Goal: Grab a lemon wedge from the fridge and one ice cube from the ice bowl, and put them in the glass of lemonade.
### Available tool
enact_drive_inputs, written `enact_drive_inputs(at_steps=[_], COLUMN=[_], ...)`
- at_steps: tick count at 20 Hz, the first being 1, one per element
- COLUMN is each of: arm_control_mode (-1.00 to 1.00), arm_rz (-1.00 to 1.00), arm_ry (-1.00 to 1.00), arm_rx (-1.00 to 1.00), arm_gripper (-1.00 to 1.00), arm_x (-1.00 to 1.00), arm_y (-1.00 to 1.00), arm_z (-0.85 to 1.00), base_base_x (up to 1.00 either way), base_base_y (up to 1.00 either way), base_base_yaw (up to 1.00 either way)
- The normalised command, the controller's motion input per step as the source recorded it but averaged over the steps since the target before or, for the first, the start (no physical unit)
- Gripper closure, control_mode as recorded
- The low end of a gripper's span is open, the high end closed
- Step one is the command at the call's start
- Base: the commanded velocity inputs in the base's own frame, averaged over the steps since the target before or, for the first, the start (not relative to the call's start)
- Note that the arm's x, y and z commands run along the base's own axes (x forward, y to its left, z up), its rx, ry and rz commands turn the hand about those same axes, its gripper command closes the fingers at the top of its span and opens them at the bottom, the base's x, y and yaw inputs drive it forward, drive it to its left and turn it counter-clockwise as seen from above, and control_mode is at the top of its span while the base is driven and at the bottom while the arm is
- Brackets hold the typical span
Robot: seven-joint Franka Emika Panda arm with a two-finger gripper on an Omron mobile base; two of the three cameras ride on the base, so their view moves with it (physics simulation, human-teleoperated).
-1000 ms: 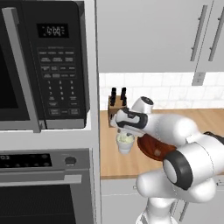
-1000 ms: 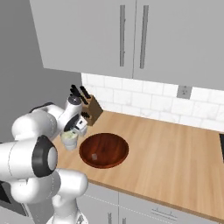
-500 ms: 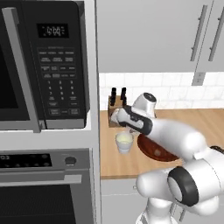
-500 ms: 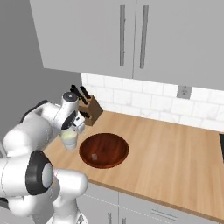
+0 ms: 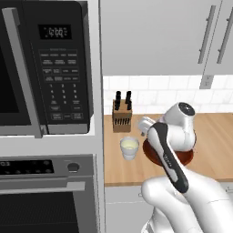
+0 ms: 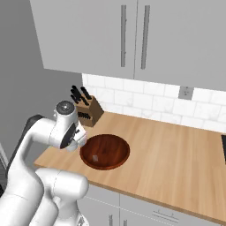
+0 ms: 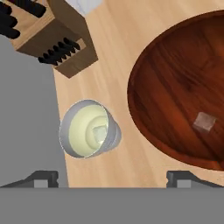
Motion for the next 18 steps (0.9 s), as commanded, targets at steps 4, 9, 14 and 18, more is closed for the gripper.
enact_drive_inputs(at_steps=[4,9,14,18], arm_control_mode=[-1.00,-1.00,-1.00,1.00], arm_rz=[-0.01,0.05,0.00,0.00], arm_ry=[-0.05,-0.19,-0.02,0.00], arm_rx=[0.00,-0.09,-0.19,-0.05], arm_gripper=[-1.00,-1.00,-1.00,-1.00], arm_x=[-0.90,-0.92,-0.71,-0.25], arm_y=[-0.45,-0.11,-0.01,-0.06], arm_z=[0.26,0.54,0.20,-0.05], base_base_x=[0.00,0.00,0.00,-0.75], base_base_y=[0.00,0.00,0.00,-0.37], base_base_yaw=[0.00,0.00,0.00,0.02])
